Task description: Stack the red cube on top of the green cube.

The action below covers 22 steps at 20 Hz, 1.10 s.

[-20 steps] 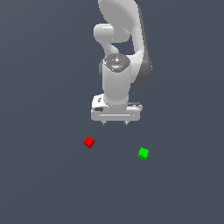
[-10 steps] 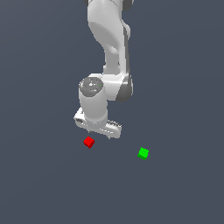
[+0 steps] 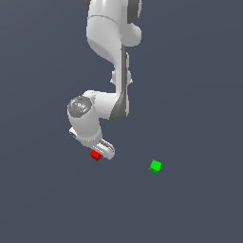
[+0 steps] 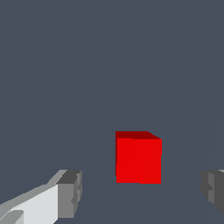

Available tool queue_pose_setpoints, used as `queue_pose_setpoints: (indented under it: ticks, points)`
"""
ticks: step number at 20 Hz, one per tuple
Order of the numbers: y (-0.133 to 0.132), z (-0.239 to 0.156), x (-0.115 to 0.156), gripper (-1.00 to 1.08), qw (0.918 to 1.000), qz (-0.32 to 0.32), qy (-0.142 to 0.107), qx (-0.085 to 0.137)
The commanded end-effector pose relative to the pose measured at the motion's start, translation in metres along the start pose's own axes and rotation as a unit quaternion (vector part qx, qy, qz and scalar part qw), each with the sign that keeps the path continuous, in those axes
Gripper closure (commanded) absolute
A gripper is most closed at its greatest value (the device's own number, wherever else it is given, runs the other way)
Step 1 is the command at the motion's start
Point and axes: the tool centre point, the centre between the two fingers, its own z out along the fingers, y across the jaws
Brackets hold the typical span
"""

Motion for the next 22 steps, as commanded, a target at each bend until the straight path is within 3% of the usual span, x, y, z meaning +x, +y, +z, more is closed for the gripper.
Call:
queue_pose_setpoints:
  ticks: [1, 21, 22]
  points:
    - [0.004, 0.003, 0.003, -0.92, 0.9999, 0.01, 0.0, 0.0]
    - [0.004, 0.054, 0.002, -0.92, 0.9999, 0.011, 0.0, 0.001]
    - [0.004, 0.054, 0.002, 1.08, 0.9999, 0.011, 0.0, 0.001]
